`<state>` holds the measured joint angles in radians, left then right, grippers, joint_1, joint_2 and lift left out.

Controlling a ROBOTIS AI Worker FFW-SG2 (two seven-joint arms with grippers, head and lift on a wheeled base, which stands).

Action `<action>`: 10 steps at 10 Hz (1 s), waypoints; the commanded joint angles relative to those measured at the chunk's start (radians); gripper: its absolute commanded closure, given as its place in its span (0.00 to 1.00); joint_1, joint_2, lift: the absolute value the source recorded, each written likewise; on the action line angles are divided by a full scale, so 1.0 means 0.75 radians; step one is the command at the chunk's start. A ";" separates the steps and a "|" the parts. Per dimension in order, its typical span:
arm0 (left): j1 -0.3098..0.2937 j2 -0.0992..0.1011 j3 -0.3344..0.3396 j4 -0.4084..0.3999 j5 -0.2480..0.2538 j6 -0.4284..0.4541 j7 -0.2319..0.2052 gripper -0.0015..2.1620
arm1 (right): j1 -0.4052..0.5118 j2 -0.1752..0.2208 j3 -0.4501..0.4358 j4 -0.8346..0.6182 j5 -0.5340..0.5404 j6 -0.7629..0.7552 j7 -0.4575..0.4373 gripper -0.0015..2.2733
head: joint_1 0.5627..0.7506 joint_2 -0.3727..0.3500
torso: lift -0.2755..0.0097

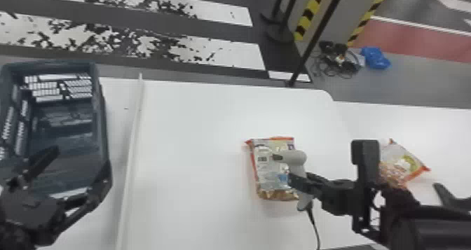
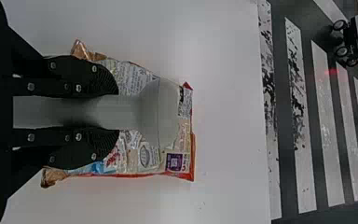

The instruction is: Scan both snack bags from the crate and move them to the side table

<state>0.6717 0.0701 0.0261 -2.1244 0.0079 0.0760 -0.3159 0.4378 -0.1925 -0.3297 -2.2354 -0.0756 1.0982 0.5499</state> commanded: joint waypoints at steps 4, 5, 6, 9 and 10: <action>-0.006 0.001 0.000 0.012 0.000 0.000 0.000 0.06 | -0.027 -0.001 0.194 -0.018 0.127 0.040 -0.040 0.99 | 0.70 0.28 | 0.70; -0.008 0.001 0.000 0.014 0.000 0.000 0.000 0.06 | -0.048 -0.003 0.231 -0.001 0.158 0.044 -0.048 0.99 | 0.70 0.30 | 0.70; -0.008 0.001 0.000 0.016 0.000 0.000 0.000 0.06 | -0.072 -0.009 0.262 0.017 0.185 0.048 -0.064 0.99 | 0.70 0.30 | 0.70; -0.008 0.001 0.000 0.018 0.002 0.000 0.000 0.06 | -0.122 -0.021 0.298 0.074 0.232 0.081 -0.081 0.99 | 0.70 0.31 | 0.70; -0.008 -0.001 0.000 0.018 0.000 0.000 0.000 0.06 | -0.130 -0.021 0.303 0.089 0.236 0.077 -0.085 0.99 | 0.70 0.31 | 0.70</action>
<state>0.6657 0.0704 0.0261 -2.1108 0.0080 0.0760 -0.3160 0.3441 -0.2084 -0.1047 -2.1756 0.0989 1.1581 0.4871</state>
